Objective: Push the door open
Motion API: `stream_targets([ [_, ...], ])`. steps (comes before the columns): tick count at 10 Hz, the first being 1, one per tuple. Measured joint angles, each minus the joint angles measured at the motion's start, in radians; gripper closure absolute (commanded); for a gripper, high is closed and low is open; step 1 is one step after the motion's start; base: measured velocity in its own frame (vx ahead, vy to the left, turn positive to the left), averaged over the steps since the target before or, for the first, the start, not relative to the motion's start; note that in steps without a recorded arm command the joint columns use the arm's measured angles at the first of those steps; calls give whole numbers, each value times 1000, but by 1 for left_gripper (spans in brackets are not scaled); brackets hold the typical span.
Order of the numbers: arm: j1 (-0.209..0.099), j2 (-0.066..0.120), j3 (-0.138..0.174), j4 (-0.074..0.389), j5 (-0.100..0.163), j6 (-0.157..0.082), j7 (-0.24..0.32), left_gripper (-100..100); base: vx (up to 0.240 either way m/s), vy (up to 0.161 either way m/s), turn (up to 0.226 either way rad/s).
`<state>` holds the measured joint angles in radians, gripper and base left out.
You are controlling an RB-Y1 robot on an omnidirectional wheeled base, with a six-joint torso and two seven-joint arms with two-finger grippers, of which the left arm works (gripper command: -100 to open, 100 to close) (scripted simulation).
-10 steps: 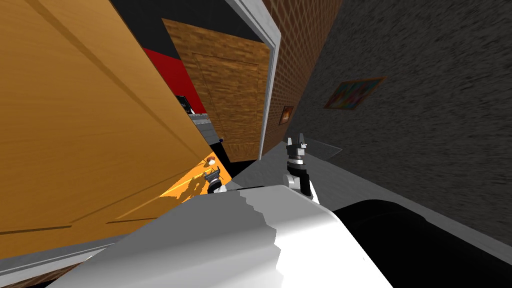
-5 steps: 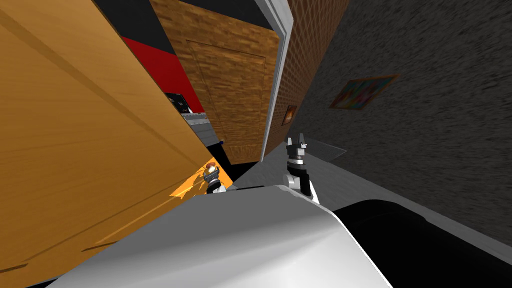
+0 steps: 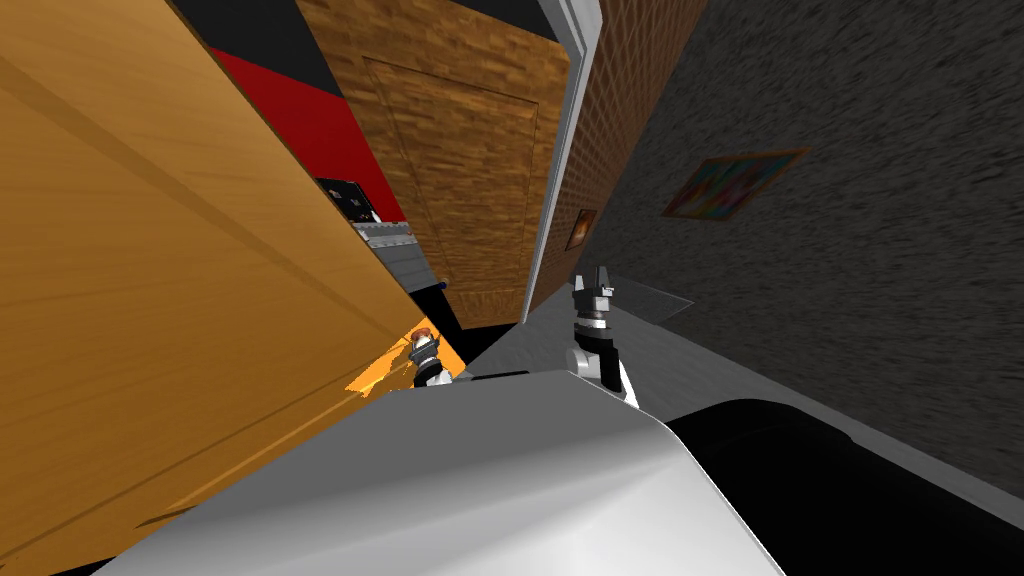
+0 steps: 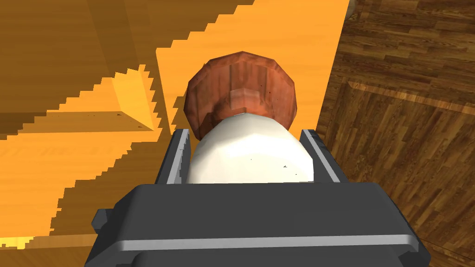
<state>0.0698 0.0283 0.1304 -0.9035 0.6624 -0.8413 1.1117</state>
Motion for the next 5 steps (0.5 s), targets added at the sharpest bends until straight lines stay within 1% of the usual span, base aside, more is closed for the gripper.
stream_targets([
  [2,0,0,0,0,0,0,0,100,0,0,0],
  [3,0,0,0,0,0,0,0,100,123,31,-22],
  [4,5,-2,6,2,5,3,-3,100,173,45,1],
  [5,3,-3,12,16,10,-2,-5,100,169,61,-15],
])
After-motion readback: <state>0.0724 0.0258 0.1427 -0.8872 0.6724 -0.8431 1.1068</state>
